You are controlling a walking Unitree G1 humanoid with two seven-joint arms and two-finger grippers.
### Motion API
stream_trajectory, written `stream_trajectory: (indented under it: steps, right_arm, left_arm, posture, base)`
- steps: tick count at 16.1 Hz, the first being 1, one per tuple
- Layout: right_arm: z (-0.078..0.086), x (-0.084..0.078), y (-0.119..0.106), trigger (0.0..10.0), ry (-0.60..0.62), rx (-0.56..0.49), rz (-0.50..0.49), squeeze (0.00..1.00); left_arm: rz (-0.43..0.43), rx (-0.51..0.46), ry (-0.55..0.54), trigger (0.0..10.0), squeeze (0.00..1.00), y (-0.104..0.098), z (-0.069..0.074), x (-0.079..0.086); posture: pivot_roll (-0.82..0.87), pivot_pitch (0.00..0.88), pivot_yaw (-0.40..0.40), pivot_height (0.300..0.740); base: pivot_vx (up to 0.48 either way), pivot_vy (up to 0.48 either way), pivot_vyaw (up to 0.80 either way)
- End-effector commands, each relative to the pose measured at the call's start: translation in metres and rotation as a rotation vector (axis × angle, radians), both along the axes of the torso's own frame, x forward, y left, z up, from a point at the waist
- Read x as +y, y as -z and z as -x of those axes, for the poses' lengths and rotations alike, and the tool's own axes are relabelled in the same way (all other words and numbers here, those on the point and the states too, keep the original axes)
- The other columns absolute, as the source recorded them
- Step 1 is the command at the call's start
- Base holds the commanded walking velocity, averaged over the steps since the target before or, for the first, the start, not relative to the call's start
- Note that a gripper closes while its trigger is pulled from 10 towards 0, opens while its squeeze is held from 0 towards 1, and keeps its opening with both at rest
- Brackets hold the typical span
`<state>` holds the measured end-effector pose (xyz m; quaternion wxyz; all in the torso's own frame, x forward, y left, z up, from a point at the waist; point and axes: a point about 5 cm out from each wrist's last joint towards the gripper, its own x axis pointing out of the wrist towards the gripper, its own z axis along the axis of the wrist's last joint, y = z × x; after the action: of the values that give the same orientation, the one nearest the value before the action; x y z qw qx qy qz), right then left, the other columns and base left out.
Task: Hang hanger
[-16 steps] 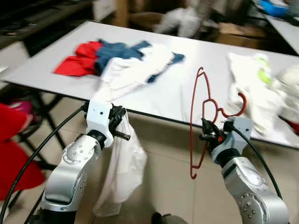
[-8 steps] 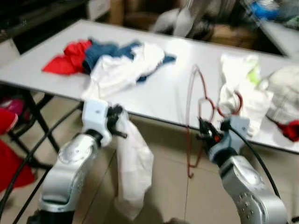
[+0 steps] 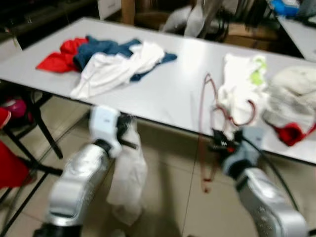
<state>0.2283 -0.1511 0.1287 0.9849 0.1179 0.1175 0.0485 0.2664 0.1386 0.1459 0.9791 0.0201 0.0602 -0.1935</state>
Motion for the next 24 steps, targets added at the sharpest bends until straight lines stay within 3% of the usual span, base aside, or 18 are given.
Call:
stream_trajectory:
  steps: [1, 6, 16, 21, 24]
  right_arm:
    - [0.0, 0.005, -0.005, 10.0, -0.019, -0.024, -0.01, 0.0]
    - [-0.002, 0.008, -0.007, 10.0, -0.056, -0.039, 0.019, 0.0]
    - [-0.011, 0.014, -0.027, 10.0, -0.194, -0.105, 0.093, 0.0]
    - [-0.01, 0.017, -0.03, 10.0, -0.295, -0.112, 0.127, 0.0]
    - [-0.007, 0.009, -0.035, 10.0, -0.363, -0.115, 0.169, 0.0]
  left_arm:
    - [-0.009, -0.038, -0.008, 10.0, 0.0, -0.008, -0.002, 0.005]
    - [-0.009, -0.048, -0.035, 10.0, 0.0, -0.011, -0.013, 0.006]
    - [0.043, -0.104, -0.051, 10.0, 0.0, -0.025, -0.024, 0.005]
    - [0.066, -0.153, -0.06, 10.0, 0.0, -0.043, -0.031, 0.004]
    - [0.073, -0.189, -0.07, 10.0, 0.0, -0.058, -0.044, 0.002]
  posture:
    - [-0.01, 0.005, -0.021, 0.74]
    - [-0.02, 0.0, -0.004, 0.74]
    - [-0.01, 0.0, -0.017, 0.74]
    - [-0.02, 0.0, -0.01, 0.74]
    - [-0.02, 0.0, -0.007, 0.74]
  base:
    - [0.0, -0.266, 0.0]
    - [0.0, -0.054, 0.0]
    - [0.0, 0.0, -0.78]
    - [0.163, 0.0, -0.43]
    - [0.311, 0.0, 0.0]
